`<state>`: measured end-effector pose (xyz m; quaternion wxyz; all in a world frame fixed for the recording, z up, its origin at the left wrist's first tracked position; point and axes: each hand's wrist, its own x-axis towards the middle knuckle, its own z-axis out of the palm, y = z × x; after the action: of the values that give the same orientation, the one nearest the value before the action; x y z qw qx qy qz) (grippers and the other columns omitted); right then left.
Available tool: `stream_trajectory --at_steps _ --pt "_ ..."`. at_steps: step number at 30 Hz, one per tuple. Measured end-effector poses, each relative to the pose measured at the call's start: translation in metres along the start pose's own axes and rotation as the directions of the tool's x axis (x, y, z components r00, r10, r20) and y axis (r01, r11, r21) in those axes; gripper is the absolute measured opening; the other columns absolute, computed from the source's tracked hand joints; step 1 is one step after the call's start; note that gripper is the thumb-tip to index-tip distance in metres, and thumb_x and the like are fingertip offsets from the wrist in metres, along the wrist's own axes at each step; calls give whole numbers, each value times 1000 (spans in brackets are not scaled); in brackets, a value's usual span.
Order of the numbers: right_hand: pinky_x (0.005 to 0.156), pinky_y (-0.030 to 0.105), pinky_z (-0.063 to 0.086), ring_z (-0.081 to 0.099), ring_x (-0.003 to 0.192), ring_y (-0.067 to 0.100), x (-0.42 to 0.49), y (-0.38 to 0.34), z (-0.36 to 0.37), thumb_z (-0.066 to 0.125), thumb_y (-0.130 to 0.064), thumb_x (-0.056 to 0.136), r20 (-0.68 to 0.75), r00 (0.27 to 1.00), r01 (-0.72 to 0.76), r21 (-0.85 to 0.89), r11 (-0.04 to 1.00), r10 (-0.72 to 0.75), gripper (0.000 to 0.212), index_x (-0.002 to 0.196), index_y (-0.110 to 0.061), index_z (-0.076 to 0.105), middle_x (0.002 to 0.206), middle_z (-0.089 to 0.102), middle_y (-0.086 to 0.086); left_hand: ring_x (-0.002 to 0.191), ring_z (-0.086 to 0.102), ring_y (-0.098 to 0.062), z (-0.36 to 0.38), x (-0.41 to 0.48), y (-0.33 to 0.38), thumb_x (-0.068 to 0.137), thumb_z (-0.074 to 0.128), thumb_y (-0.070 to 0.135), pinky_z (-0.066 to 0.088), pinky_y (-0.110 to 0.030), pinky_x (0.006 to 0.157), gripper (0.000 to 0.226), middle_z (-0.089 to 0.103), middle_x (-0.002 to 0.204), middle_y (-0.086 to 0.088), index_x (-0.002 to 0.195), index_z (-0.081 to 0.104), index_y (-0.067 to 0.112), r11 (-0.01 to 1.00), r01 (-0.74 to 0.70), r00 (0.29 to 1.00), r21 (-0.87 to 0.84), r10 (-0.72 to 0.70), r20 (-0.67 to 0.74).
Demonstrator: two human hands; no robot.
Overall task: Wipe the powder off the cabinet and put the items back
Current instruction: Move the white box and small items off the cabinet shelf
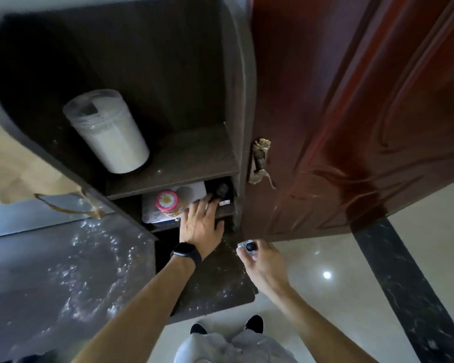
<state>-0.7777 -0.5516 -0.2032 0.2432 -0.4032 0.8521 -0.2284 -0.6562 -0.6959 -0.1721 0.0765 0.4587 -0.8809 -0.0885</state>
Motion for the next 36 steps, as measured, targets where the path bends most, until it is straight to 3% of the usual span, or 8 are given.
stream_trajectory --at_steps 3,8,12,20,24,26,30,36 --pt "78 33 53 67 91 23 28 -36 18 54 -54 94 -62 997 46 -45 998 -49 45 108 -12 64 101 67 6 129 43 -31 -18 -47 -21 75 67 28 43 -47 100 64 42 149 -5 137 51 21 995 -95 981 6 95 -169" --pt "75 41 52 67 97 38 69 -84 39 47 -52 98 -105 994 -13 -174 985 -6 49 108 -4 52 104 68 17 152 12 -24 -68 -72 -66 82 55 30 12 -50 120 84 11 165 -5 157 18 21 986 -67 913 151 121 -390" --pt "75 41 52 66 103 41 87 -97 51 54 -49 97 -119 987 -130 -232 964 105 51 116 -2 47 109 67 21 152 7 -18 -100 -60 -103 86 55 36 10 -55 121 86 9 166 -2 158 13 16 971 38 934 236 50 -353" --pt "77 43 52 66 102 42 81 -104 59 58 -56 92 -158 967 -226 -176 958 199 60 114 -1 46 108 68 23 153 5 -17 -85 -50 -121 80 59 33 4 -56 121 95 2 166 -1 158 8 15 977 -11 935 212 85 -345" --pt "79 45 53 62 100 41 40 -84 71 61 -32 92 -272 962 -65 -188 980 12 37 117 -6 54 111 61 18 153 5 -18 -73 -44 -122 78 62 33 3 -55 121 98 3 166 -2 158 8 14 985 -14 917 171 80 -391" --pt "83 45 53 59 103 36 26 -72 79 68 -23 86 -271 952 54 -298 953 -139 47 130 -12 57 125 55 17 153 5 -19 -70 -43 -123 79 61 34 4 -56 121 97 3 166 -2 158 8 14 987 -28 909 159 91 -406" --pt "93 44 53 52 116 33 27 -68 80 57 -30 95 -135 965 149 -424 893 -226 66 155 -27 31 161 24 14 153 5 -20 -68 -41 -124 81 58 35 5 -56 121 94 3 166 -2 158 7 14 989 -48 902 142 104 -419" --pt "99 43 48 44 125 33 45 -71 78 38 -38 101 13 992 116 -454 883 -124 67 159 -28 6 166 2 4 153 2 -19 -67 -41 -122 85 54 37 5 -55 121 92 0 166 -1 158 3 14 991 -51 897 120 99 -431"
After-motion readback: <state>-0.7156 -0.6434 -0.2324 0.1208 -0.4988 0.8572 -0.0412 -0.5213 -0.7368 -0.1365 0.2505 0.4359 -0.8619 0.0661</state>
